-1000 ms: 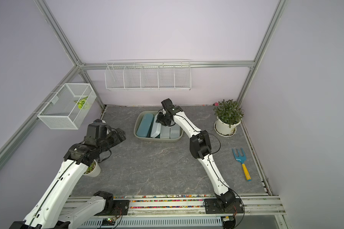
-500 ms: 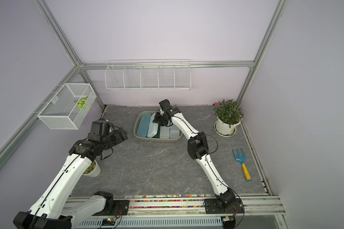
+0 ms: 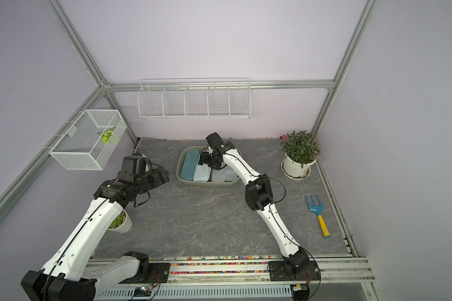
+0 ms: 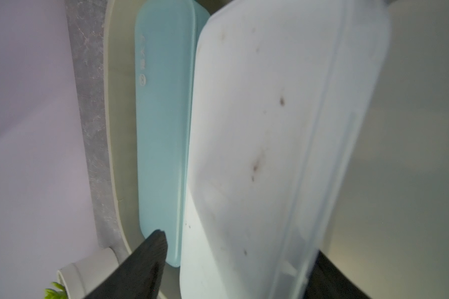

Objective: Put the pencil case into the storage box
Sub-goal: Place the pencil case at the storage box.

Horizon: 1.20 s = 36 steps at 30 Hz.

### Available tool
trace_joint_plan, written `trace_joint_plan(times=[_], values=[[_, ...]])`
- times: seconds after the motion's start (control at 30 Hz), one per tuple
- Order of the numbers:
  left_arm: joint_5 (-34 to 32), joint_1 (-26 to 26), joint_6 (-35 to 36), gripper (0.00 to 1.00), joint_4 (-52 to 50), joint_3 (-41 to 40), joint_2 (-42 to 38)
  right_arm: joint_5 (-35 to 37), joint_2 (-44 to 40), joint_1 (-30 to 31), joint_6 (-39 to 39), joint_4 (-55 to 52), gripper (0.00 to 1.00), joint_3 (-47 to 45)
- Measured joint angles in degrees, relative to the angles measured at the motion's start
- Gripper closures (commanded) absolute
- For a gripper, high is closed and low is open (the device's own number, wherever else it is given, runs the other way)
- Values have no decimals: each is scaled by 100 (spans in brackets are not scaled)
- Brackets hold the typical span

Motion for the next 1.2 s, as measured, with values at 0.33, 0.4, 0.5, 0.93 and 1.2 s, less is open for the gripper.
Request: trace_joint_plan(times=[0.33,0.4,0.5,0.93,1.2], values=[[0,15,116,7,0,0,0,667,-605,-90,-457,-479,25,-2],[0,17,157,8,0,0,-2,706,-658,-101,-490,-527,33,-2],[2,20,199,11,2,0,-4,706,-662,-105,-505,-549,58,-52],[26,24,343,14,39,-13,-98,610,-529,-98,-219,-555,80,-302],[42,24,348,14,39,-85,-120,503,-199,-61,-118,-494,87,-304]])
